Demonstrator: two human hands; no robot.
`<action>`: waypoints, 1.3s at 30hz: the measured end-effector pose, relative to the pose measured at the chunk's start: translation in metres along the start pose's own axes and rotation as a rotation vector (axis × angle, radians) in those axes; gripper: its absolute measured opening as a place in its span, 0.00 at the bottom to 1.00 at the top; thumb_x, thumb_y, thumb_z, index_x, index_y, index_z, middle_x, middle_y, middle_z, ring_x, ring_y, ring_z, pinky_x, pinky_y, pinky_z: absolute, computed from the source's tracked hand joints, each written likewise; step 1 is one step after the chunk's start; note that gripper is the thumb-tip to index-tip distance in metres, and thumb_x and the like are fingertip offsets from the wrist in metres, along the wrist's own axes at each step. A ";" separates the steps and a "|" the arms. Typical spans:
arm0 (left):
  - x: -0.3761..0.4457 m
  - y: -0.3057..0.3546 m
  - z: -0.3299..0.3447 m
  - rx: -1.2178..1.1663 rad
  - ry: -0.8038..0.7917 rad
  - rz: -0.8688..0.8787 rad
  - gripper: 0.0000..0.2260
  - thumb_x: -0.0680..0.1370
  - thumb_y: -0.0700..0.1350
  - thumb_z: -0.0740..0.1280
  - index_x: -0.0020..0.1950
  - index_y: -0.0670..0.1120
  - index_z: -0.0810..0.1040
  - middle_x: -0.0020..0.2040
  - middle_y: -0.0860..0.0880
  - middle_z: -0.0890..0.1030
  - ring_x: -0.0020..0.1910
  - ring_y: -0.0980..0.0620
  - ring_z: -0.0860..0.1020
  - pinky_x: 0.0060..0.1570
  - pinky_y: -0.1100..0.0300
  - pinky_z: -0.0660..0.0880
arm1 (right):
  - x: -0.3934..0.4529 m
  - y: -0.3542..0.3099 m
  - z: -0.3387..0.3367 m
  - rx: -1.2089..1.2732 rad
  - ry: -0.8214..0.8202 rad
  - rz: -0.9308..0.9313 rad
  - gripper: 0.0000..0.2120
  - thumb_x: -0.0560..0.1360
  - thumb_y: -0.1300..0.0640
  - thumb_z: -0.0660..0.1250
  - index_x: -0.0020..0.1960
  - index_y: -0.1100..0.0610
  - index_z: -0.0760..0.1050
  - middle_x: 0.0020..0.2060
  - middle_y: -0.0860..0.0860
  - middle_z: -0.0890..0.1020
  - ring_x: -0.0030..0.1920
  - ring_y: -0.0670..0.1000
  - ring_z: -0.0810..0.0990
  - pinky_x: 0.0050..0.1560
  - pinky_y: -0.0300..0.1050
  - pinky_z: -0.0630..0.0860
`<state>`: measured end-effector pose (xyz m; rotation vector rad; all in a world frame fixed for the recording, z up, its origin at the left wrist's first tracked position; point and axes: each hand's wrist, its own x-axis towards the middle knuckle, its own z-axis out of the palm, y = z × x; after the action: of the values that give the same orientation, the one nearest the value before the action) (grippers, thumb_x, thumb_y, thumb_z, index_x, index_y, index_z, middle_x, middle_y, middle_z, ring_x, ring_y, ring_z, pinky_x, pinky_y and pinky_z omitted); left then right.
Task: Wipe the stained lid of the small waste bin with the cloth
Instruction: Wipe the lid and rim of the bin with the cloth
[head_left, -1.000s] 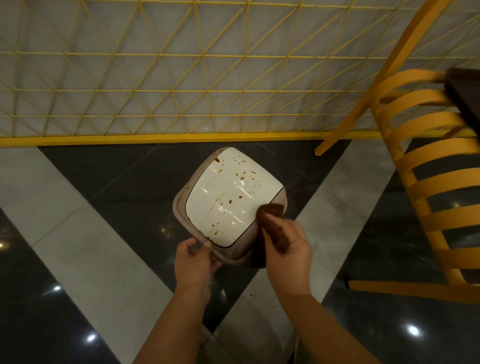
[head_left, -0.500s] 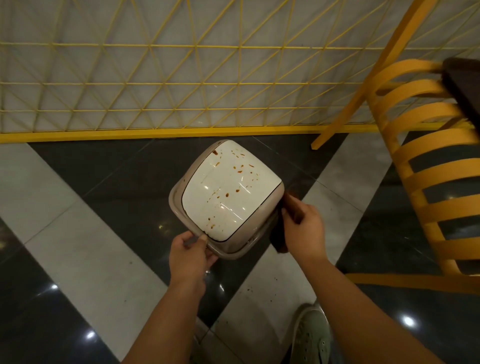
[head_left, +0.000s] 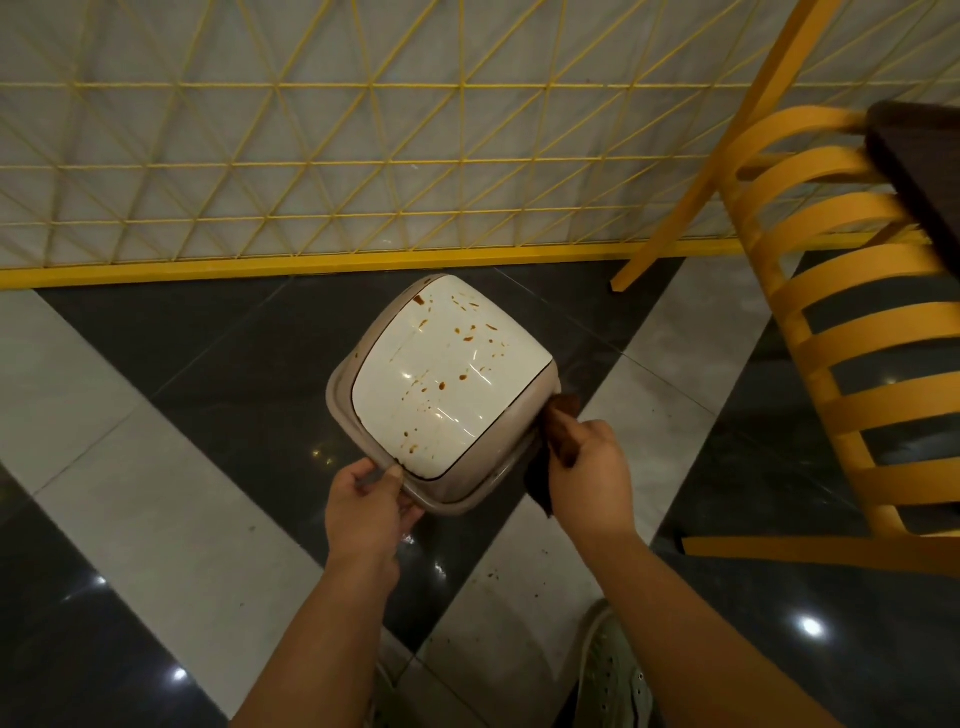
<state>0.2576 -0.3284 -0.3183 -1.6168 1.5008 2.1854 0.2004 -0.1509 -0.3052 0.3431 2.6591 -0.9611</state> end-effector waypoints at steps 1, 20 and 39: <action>0.000 0.000 0.000 -0.002 0.004 -0.002 0.12 0.78 0.39 0.65 0.60 0.48 0.72 0.54 0.45 0.81 0.50 0.46 0.81 0.46 0.52 0.79 | -0.007 0.002 0.004 -0.044 -0.022 -0.063 0.18 0.78 0.61 0.64 0.67 0.50 0.71 0.56 0.52 0.76 0.49 0.51 0.79 0.54 0.46 0.79; -0.036 -0.006 0.015 -0.197 -0.047 -0.265 0.16 0.79 0.37 0.63 0.67 0.43 0.70 0.59 0.41 0.79 0.56 0.45 0.79 0.58 0.50 0.75 | -0.023 -0.009 0.011 0.595 -0.139 0.187 0.15 0.78 0.49 0.65 0.63 0.39 0.72 0.59 0.49 0.77 0.57 0.52 0.78 0.60 0.55 0.77; -0.024 -0.017 0.014 0.141 -0.030 -0.150 0.09 0.79 0.42 0.64 0.59 0.48 0.73 0.56 0.45 0.77 0.58 0.47 0.75 0.59 0.53 0.71 | -0.053 -0.016 0.063 0.838 -0.137 0.446 0.13 0.76 0.59 0.67 0.55 0.47 0.66 0.46 0.44 0.77 0.47 0.45 0.77 0.49 0.39 0.74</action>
<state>0.2675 -0.2984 -0.3118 -1.5889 1.4395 1.9705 0.2563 -0.2103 -0.3236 0.9455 1.8016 -1.7893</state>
